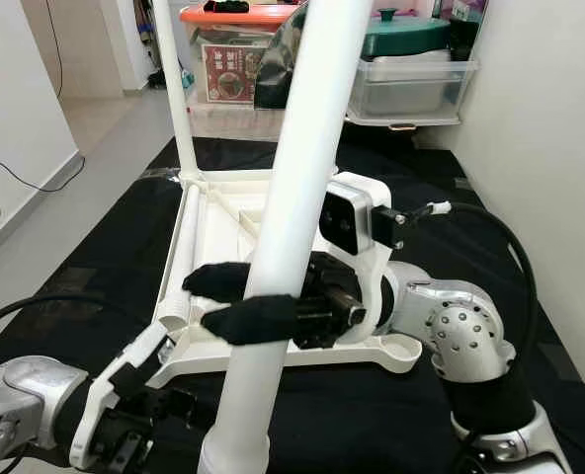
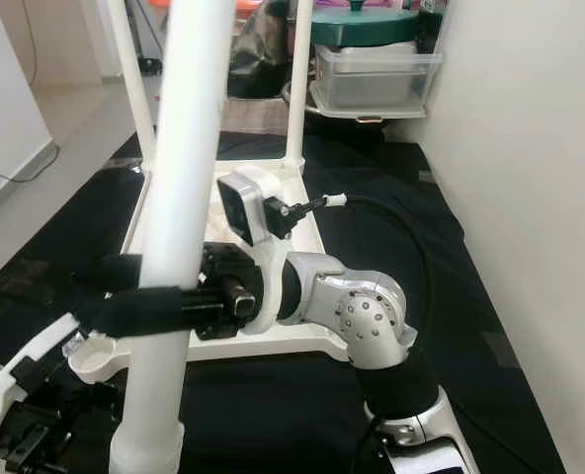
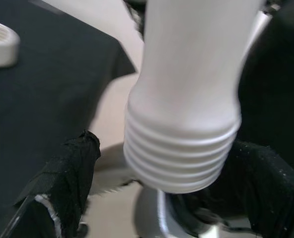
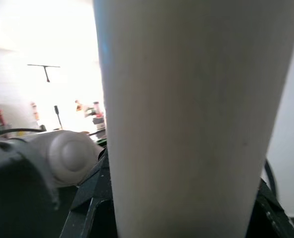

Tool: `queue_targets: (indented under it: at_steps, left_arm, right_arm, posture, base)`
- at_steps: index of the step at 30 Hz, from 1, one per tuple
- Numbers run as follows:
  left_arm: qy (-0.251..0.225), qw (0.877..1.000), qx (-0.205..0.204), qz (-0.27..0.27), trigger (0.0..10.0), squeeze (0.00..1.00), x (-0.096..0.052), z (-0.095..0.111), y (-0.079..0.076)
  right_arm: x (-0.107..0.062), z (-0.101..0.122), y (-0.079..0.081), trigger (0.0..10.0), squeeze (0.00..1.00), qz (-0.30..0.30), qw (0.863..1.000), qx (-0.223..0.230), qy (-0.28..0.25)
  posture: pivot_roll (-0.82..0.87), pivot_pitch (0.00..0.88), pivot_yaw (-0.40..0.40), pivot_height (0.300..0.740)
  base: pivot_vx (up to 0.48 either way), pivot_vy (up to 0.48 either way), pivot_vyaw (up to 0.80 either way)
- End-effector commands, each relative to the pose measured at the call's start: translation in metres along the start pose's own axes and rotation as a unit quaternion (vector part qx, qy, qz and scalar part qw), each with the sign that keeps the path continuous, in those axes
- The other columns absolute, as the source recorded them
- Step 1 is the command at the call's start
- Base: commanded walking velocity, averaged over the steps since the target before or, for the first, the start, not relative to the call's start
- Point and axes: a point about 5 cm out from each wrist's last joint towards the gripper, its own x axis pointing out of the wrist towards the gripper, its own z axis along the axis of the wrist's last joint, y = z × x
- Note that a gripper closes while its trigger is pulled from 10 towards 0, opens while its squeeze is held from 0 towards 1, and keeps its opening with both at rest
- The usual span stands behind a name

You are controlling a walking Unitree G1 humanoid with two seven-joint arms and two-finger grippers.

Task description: Building children table

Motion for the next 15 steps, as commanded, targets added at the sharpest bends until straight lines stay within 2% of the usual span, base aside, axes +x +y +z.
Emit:
queue_targets:
  at_steps: [1,2,3,5,6,7,8,10,11,12,13,14,15]
  left_arm:
    - [-0.020,0.999,0.020,0.029,10.0,1.00,-0.008,0.010,0.002]
    - [-0.020,0.999,0.020,0.029,10.0,1.00,-0.008,0.010,0.002]
    - [-0.033,0.998,0.030,0.045,10.0,0.00,-0.011,0.015,0.002]
    - [-0.041,0.997,0.037,0.055,10.0,0.00,-0.014,0.017,0.002]
    - [-0.058,0.993,0.051,0.084,10.0,0.00,-0.019,0.020,-0.001]
    - [-0.065,0.992,0.055,0.095,10.0,0.00,-0.021,0.020,-0.003]
    - [-0.065,0.992,0.055,0.095,10.0,0.00,-0.021,0.020,-0.003]
    - [-0.082,0.988,0.059,0.116,10.0,0.00,-0.022,0.019,-0.006]
    - [-0.082,0.988,0.059,0.116,10.0,0.00,-0.022,0.019,-0.006]
    - [-0.089,0.986,0.059,0.128,10.0,0.00,-0.022,0.018,-0.006]
    - [-0.089,0.986,0.059,0.128,10.0,0.00,-0.022,0.018,-0.006]
    - [-0.098,0.980,0.063,0.159,10.0,0.00,-0.024,0.016,-0.003]
    - [-0.098,0.980,0.063,0.159,10.0,0.00,-0.024,0.016,-0.003]
  right_arm:
    - [-0.013,0.004,-0.010,0.0,0.00,-0.053,0.998,-0.032,-0.008]
    - [-0.013,0.004,-0.010,0.0,0.00,-0.053,0.998,-0.032,-0.008]
    - [-0.020,0.006,-0.017,0.0,0.00,-0.087,0.995,-0.045,-0.012]
    - [-0.025,0.008,-0.022,0.0,0.00,-0.111,0.992,-0.053,-0.015]
    - [-0.043,0.017,-0.036,0.0,0.00,-0.188,0.978,-0.083,-0.025]
    - [-0.051,0.021,-0.042,0.0,0.00,-0.227,0.969,-0.094,-0.029]
    - [-0.051,0.021,-0.042,0.0,0.00,-0.227,0.969,-0.094,-0.029]
    - [-0.066,0.030,-0.053,0.0,0.00,-0.293,0.948,-0.116,-0.040]
    - [-0.066,0.030,-0.053,0.0,0.00,-0.293,0.948,-0.116,-0.040]
    - [-0.072,0.034,-0.059,0.0,0.00,-0.327,0.936,-0.127,-0.040]
    - [-0.072,0.034,-0.059,0.0,0.00,-0.327,0.936,-0.127,-0.040]
    - [-0.080,0.038,-0.066,0.0,0.00,-0.375,0.916,-0.135,-0.042]
    - [-0.080,0.038,-0.066,0.0,0.00,-0.375,0.916,-0.135,-0.042]
  posture:
    - [0.12,0.000,-0.018,0.740]
    - [0.12,0.000,-0.018,0.740]
    - [0.12,0.000,-0.021,0.740]
    - [0.12,0.000,-0.021,0.740]
    - [0.13,0.000,-0.028,0.740]
    - [0.13,0.000,-0.029,0.740]
    - [0.13,0.000,-0.029,0.740]
    - [0.14,0.000,-0.031,0.740]
    - [0.14,0.000,-0.031,0.740]
    - [0.14,0.000,-0.035,0.740]
    - [0.14,0.000,-0.035,0.740]
    - [0.14,0.000,-0.036,0.740]
    - [0.14,0.000,-0.036,0.740]
  base:
    - [0.000,0.000,0.00]
    - [0.000,0.000,0.00]
    - [0.000,0.000,0.00]
    - [0.000,0.000,0.00]
    - [0.000,0.000,0.00]
    - [0.000,0.000,0.00]
    - [0.000,0.000,0.00]
    - [0.000,0.000,0.00]
    - [0.000,0.000,0.00]
    - [0.000,0.000,0.00]
    - [0.000,0.000,0.00]
    - [0.000,0.000,0.00]
    - [0.000,0.000,0.00]
